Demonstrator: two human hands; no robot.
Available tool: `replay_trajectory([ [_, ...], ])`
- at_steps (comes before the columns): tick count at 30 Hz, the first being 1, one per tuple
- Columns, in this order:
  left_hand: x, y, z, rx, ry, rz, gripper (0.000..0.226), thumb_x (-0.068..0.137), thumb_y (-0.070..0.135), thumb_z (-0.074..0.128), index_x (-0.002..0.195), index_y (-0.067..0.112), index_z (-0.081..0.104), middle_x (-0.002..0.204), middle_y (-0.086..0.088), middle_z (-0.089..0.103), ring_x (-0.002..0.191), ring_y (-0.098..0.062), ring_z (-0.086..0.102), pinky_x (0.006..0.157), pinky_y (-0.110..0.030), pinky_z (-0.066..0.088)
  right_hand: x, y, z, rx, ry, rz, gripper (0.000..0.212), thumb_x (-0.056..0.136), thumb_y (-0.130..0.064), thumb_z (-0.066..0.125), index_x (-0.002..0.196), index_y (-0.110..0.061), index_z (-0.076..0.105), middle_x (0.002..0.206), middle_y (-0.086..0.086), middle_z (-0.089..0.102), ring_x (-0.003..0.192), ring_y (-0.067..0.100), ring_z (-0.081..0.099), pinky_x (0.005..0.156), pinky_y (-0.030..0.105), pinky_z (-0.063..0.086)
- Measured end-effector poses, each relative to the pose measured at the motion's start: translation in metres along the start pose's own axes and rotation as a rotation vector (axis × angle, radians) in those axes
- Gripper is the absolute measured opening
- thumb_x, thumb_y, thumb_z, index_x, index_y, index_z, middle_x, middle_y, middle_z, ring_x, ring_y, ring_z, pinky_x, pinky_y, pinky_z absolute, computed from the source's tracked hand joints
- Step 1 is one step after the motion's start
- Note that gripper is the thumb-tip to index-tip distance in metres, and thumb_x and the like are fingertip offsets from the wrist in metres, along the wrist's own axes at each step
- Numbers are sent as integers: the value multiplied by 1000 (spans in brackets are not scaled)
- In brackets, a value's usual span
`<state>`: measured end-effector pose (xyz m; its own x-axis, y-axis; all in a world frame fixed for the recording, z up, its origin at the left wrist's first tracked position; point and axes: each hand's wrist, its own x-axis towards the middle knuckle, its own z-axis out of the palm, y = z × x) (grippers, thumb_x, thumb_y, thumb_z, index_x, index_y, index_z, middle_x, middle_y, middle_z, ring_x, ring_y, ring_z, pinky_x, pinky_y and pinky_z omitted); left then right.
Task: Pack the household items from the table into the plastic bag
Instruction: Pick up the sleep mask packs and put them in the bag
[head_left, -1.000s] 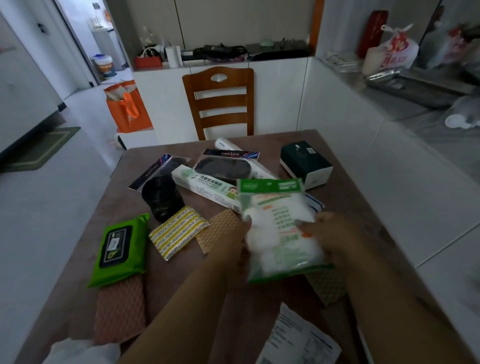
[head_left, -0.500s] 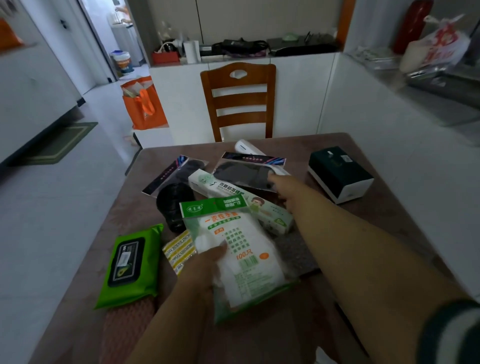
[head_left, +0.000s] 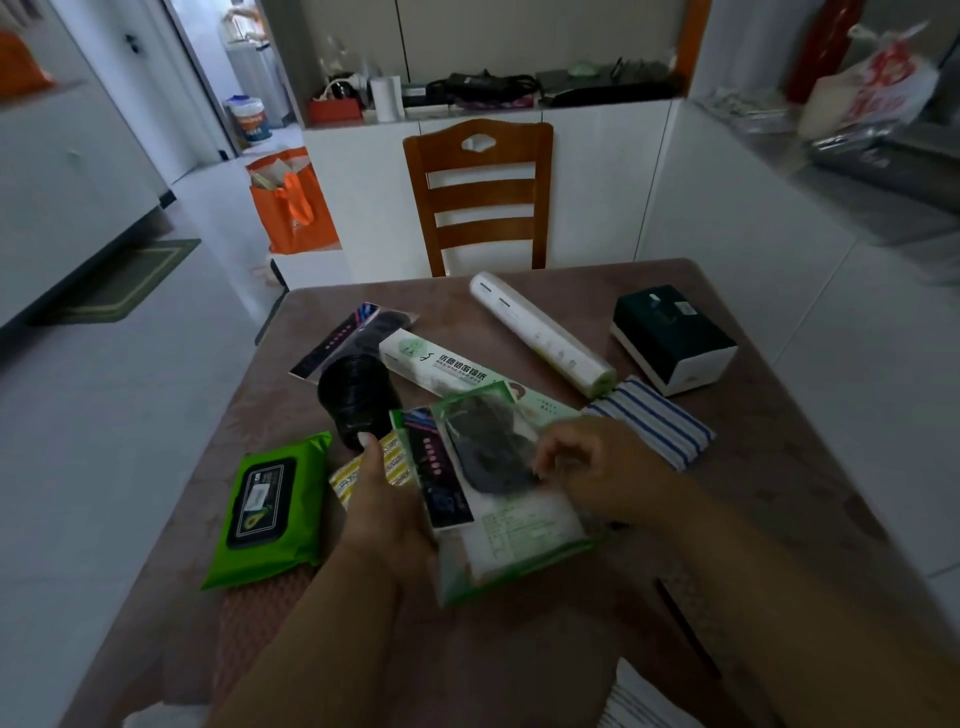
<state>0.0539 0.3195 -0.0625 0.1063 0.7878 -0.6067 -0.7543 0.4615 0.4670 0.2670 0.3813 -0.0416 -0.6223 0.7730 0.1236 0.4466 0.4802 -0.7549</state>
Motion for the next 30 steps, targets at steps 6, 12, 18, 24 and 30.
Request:
replay_trajectory([
  [6, -3, -11, 16, 590, 242, 48, 18, 82, 1, 64, 99, -4, 66, 69, -14, 73, 57, -27, 70, 58, -36, 58, 5, 5, 6, 263, 215, 448, 25, 80, -28, 67, 100, -15, 60, 95, 10, 66, 86, 23, 62, 73, 37, 50],
  [12, -13, 37, 49, 706, 163, 128, 12, 87, 13, 59, 89, 5, 67, 70, -11, 74, 61, -25, 70, 62, -33, 58, 32, -8, 19, 1134, 55, 758, 30, 79, -20, 68, 105, -4, 69, 98, 17, 75, 89, 33, 69, 79, 41, 54],
  [18, 13, 140, 41, 934, 554, 409, 42, 97, 42, 41, 83, 8, 62, 74, -8, 64, 62, -20, 57, 55, -28, 44, 64, 3, 30, 1195, 248, 750, 20, 88, -16, 61, 102, -6, 70, 92, 13, 76, 91, 32, 68, 81, 43, 53],
  [24, 71, 216, -5, 1076, 661, 508, 28, 93, 23, 55, 107, 0, 64, 111, -21, 67, 84, -27, 60, 68, -33, 51, 91, 13, 45, 1219, 241, 767, 19, 87, -14, 60, 99, -3, 70, 90, 18, 76, 82, 34, 70, 73, 41, 55],
  [30, 129, 230, -50, 1570, 801, 461, 46, 73, 40, 72, 107, 9, 68, 105, -12, 69, 94, -29, 63, 91, -36, 52, 115, 23, 60, 1124, 241, 706, 15, 86, -10, 61, 92, -1, 71, 81, 18, 76, 65, 32, 73, 56, 34, 58],
])
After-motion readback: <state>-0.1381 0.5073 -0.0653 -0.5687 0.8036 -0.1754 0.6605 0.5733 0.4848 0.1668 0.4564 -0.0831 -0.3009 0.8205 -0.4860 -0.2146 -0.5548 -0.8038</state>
